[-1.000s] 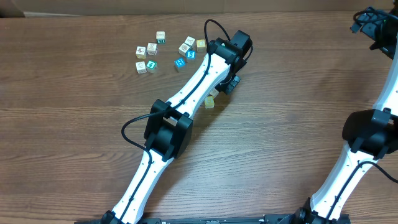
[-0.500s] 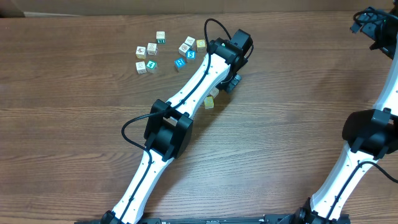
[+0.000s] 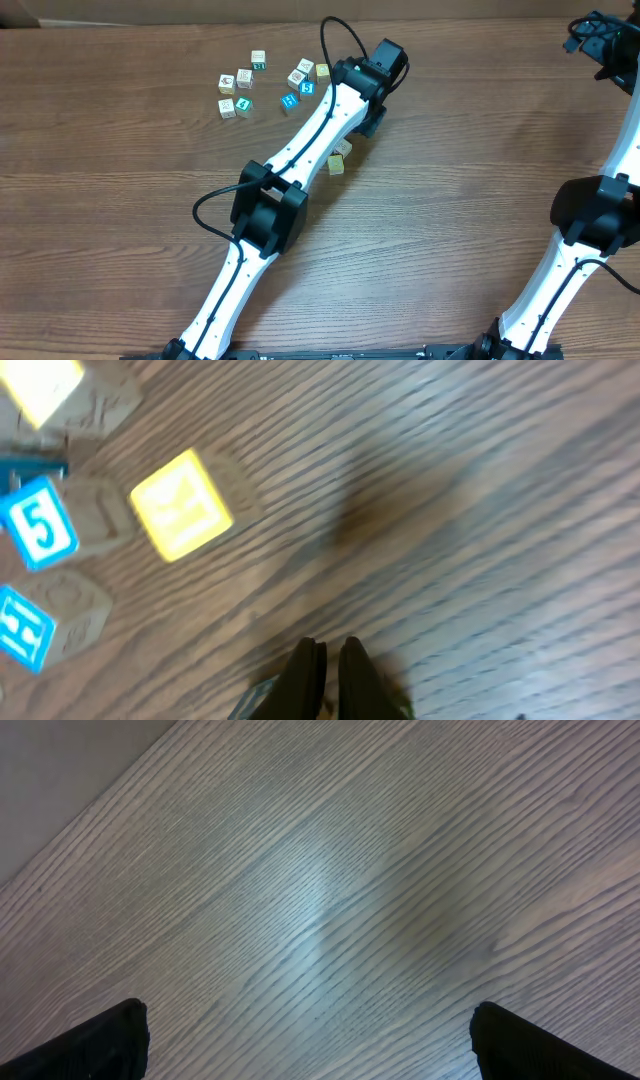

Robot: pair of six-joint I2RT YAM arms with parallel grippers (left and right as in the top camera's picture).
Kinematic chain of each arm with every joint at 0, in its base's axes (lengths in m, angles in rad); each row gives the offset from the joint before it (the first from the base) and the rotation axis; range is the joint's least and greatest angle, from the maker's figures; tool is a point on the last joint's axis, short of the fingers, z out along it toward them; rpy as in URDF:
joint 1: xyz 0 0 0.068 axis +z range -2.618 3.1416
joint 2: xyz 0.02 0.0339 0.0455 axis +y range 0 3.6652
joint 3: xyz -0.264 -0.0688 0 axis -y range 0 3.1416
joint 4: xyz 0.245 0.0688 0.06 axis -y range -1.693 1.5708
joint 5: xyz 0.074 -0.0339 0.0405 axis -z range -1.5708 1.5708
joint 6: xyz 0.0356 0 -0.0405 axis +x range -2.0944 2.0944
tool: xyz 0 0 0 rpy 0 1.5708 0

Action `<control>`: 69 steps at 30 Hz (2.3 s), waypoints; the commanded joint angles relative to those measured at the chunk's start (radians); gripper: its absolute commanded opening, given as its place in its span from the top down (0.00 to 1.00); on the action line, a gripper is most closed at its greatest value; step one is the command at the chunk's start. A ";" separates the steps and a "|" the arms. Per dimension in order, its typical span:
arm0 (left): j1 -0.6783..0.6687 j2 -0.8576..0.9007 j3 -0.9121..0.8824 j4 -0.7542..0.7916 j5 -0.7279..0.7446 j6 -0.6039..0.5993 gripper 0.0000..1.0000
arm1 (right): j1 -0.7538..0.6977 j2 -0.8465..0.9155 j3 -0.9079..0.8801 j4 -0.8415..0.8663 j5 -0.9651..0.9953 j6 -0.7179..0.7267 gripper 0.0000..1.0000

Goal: Form a circle

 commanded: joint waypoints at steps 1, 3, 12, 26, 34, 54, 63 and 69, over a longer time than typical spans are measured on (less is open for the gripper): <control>0.042 -0.017 0.025 -0.015 0.029 -0.098 0.96 | 0.003 -0.013 0.013 0.003 0.007 0.000 0.00; 0.058 -0.016 0.022 -0.015 0.085 -0.098 0.96 | 0.003 -0.013 0.013 0.003 0.007 0.000 0.00; 0.095 -0.004 0.021 -0.042 0.097 -0.114 0.96 | 0.003 -0.013 0.013 0.003 0.007 0.000 0.00; 0.094 -0.002 0.020 -0.067 0.103 -0.113 0.96 | 0.003 -0.013 0.013 0.003 0.007 0.000 0.00; 0.092 0.010 0.000 -0.072 0.103 -0.112 0.96 | 0.003 -0.013 0.013 0.003 0.007 0.000 0.00; 0.092 0.010 -0.014 -0.061 0.137 -0.097 0.96 | 0.003 -0.013 0.013 0.003 0.007 0.000 0.00; 0.090 0.010 -0.039 -0.060 0.138 -0.097 0.96 | 0.003 -0.013 0.013 0.003 0.007 0.000 0.00; 0.089 0.010 -0.039 -0.079 0.138 -0.097 0.96 | 0.003 -0.013 0.013 0.003 0.007 0.000 0.00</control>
